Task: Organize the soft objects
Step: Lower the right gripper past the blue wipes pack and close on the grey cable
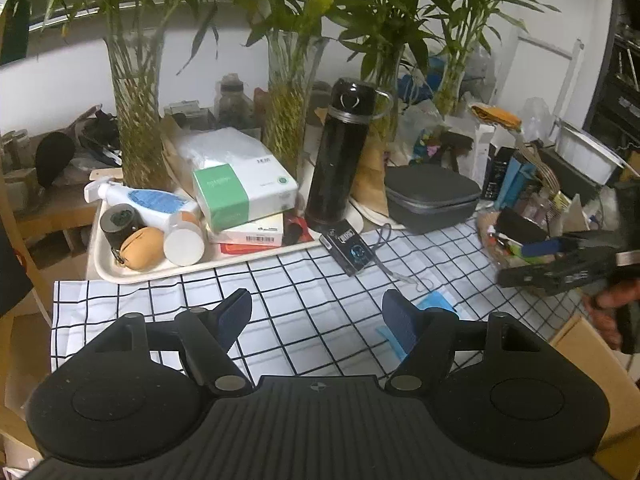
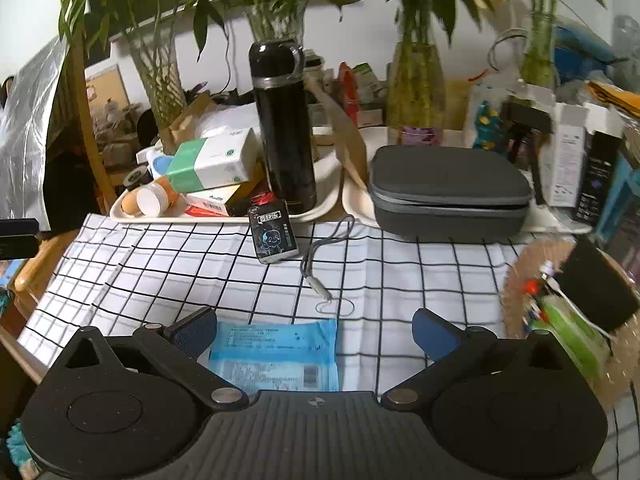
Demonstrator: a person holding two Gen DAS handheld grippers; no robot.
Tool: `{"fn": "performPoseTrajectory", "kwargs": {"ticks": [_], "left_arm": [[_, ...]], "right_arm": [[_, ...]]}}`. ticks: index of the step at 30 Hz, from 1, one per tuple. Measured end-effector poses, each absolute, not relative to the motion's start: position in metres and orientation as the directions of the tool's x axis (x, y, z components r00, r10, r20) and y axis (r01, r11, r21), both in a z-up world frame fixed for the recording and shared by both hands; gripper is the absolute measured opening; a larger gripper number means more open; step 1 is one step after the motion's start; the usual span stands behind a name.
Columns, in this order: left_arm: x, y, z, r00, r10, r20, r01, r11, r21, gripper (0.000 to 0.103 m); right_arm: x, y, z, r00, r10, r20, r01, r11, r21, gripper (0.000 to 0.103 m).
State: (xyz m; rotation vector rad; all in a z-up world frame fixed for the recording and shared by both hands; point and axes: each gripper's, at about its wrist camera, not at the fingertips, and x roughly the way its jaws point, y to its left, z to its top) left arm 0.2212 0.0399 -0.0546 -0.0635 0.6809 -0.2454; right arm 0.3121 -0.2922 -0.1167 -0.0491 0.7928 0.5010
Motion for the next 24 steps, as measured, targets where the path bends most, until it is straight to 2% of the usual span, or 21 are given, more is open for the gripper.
{"fn": "performPoseTrajectory", "kwargs": {"ticks": [8,12,17,22,24], "left_arm": [[0.224,0.047,-0.06,0.715,-0.261,-0.648,0.187,0.965,-0.182,0.072],[0.224,0.047,-0.062,0.704,-0.249,-0.665,0.183,0.968,-0.169,0.072],[0.222,0.045,-0.065,0.691,-0.249,-0.679,0.199,0.968,-0.153,0.072],[0.225,0.046,-0.068,0.673,-0.258,-0.693,0.207,0.965,-0.158,0.072],[0.227,0.047,-0.069,0.665,-0.266,-0.698,0.205,0.963,-0.172,0.072]], "right_arm": [[0.338,-0.266,-0.139,0.545,0.429,-0.721,-0.541,0.837,0.089,0.102],[0.349,-0.259,-0.147,0.531,0.432,-0.729,-0.576,0.815,0.063,0.092],[0.361,-0.245,-0.164,0.518,0.433,-0.737,-0.623,0.782,0.021,0.085],[0.378,-0.233,-0.183,0.511,0.419,-0.75,-0.638,0.77,-0.005,0.066],[0.386,-0.229,-0.188,0.513,0.412,-0.753,-0.63,0.776,-0.004,0.063]]}}
